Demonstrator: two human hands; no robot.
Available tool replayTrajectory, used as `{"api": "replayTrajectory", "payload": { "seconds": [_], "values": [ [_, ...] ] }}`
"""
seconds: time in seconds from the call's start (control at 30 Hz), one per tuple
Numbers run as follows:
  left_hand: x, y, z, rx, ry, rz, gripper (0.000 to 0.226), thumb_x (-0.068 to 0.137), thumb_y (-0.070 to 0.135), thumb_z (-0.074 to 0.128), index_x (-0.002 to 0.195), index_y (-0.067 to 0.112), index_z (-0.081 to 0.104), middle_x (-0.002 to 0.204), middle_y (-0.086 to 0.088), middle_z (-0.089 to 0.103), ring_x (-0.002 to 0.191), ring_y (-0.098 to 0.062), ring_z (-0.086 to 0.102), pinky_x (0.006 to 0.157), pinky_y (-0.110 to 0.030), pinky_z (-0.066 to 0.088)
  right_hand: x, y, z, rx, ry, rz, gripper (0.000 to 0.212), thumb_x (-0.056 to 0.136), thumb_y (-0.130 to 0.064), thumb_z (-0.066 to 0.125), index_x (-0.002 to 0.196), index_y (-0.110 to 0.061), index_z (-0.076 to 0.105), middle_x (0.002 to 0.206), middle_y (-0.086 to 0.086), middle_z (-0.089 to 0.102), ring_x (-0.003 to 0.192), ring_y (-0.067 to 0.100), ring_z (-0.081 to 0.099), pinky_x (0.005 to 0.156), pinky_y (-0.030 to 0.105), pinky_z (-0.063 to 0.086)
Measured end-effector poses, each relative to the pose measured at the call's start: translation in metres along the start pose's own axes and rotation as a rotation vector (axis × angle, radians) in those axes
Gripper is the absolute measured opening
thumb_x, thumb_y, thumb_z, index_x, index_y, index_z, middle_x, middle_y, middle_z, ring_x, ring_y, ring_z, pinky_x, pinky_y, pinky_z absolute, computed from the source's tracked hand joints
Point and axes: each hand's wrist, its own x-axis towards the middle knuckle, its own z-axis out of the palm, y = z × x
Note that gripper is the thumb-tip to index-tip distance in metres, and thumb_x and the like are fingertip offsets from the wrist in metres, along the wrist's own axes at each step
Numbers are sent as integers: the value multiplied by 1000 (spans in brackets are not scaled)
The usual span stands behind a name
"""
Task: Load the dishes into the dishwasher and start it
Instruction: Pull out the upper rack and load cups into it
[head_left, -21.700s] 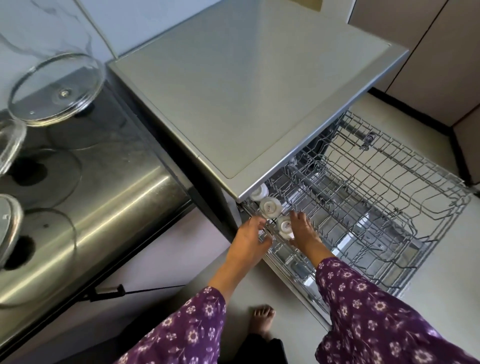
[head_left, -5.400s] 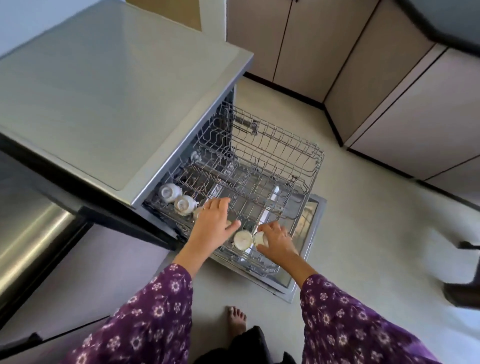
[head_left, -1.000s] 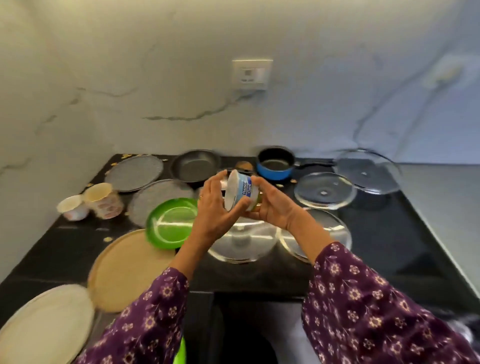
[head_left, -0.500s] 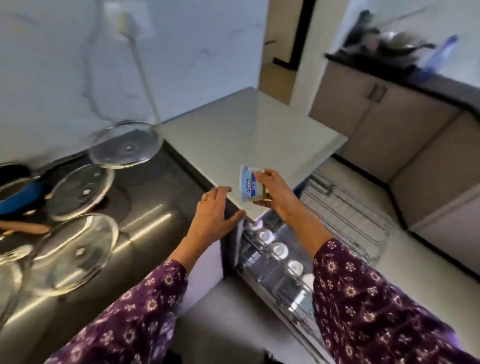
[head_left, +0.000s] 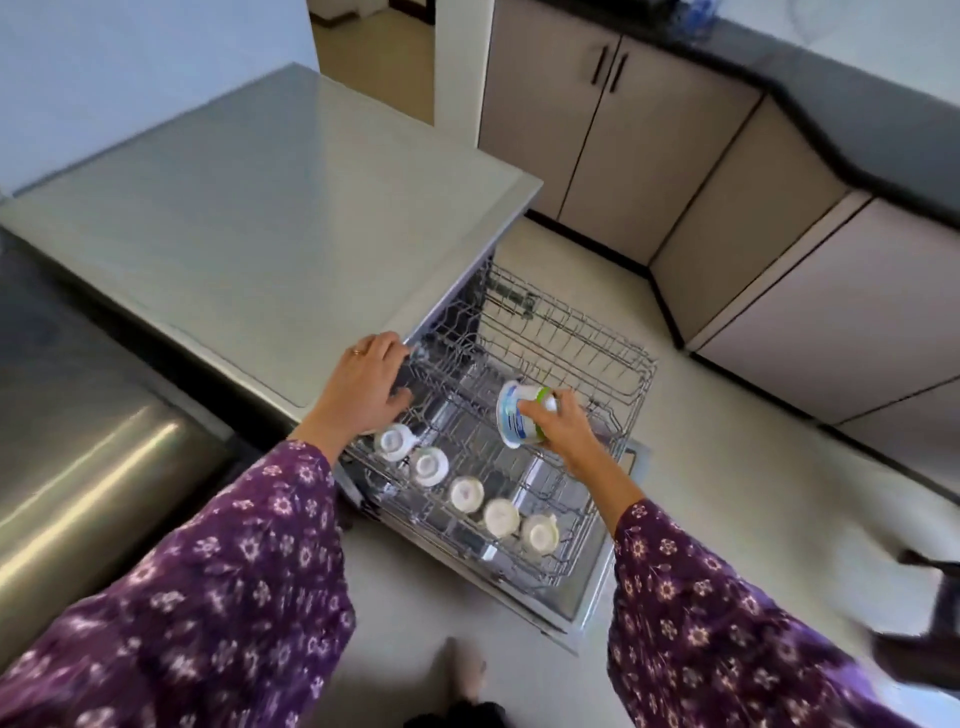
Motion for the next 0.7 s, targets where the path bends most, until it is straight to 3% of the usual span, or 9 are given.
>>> {"api": "replayTrajectory", "payload": {
  "seconds": [0.13,0.3,0.47,0.7],
  "values": [
    [3,-7,17,42,59,24,61,79,34,66,130,4,50,136,-15,44,124,-33,44,105,-46,36,11,45,-4,-220,41,8,62,74,-38,73,126,-29,40,121,6,37,97,24,49,80,33,47],
    [5,-9,24,56,99,47,58,82,37,62,129,4,49,140,-13,41,129,-30,39,108,-45,34,30,94,13,-463,59,-55,73,72,-26,76,134,-25,37,125,10,34,112,33,42,94,42,42],
    [5,-9,27,49,107,84,54,84,38,56,128,7,50,143,-10,39,131,-28,37,109,-44,35,51,118,30,-666,134,-107,79,74,-8,72,139,-23,30,136,13,31,121,39,32,95,53,44],
    [6,-11,28,19,129,81,52,83,35,57,128,10,49,144,-7,39,133,-25,36,109,-40,33,65,137,34,-761,189,-34,78,76,-6,70,141,-18,28,139,17,27,124,41,31,96,50,44]
  ]
}}
